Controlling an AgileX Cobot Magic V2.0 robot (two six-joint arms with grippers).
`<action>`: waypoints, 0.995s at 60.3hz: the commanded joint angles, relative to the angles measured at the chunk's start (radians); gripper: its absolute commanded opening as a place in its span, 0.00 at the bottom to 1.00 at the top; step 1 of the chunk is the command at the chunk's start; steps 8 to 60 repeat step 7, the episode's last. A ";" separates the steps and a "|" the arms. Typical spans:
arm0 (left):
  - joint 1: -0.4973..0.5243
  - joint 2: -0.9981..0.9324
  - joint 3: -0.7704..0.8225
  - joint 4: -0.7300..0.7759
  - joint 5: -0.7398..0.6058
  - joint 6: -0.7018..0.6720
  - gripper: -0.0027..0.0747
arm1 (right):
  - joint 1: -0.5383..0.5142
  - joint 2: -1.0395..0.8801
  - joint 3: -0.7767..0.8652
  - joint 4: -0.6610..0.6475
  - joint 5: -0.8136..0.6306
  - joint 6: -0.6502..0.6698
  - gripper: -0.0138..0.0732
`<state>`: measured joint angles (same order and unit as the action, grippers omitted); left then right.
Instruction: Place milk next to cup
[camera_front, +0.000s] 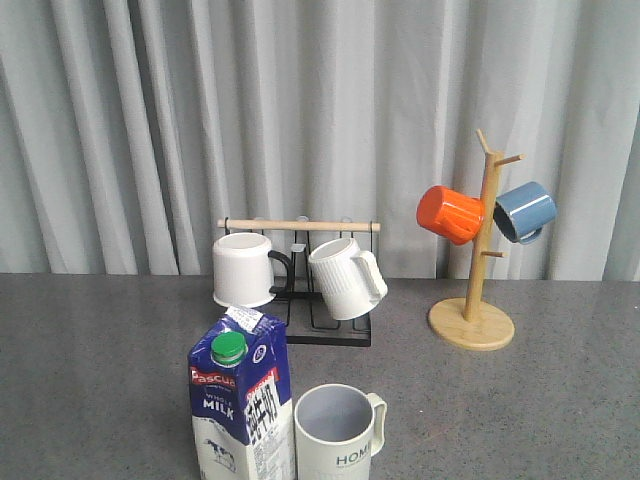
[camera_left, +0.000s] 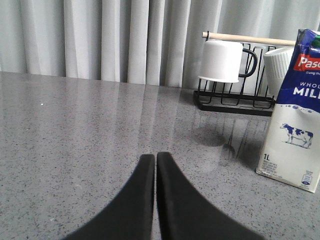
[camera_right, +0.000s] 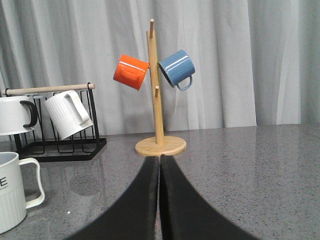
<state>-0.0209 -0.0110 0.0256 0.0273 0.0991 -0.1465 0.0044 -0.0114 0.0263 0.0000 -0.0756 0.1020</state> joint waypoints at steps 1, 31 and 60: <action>0.002 -0.013 0.025 -0.008 -0.078 -0.008 0.03 | -0.002 -0.009 0.009 -0.016 -0.082 -0.002 0.16; 0.002 -0.013 0.025 -0.008 -0.078 -0.008 0.03 | -0.002 -0.009 0.009 -0.016 -0.082 -0.002 0.16; 0.002 -0.013 0.025 -0.008 -0.078 -0.008 0.03 | -0.002 -0.009 0.009 -0.016 -0.082 -0.002 0.16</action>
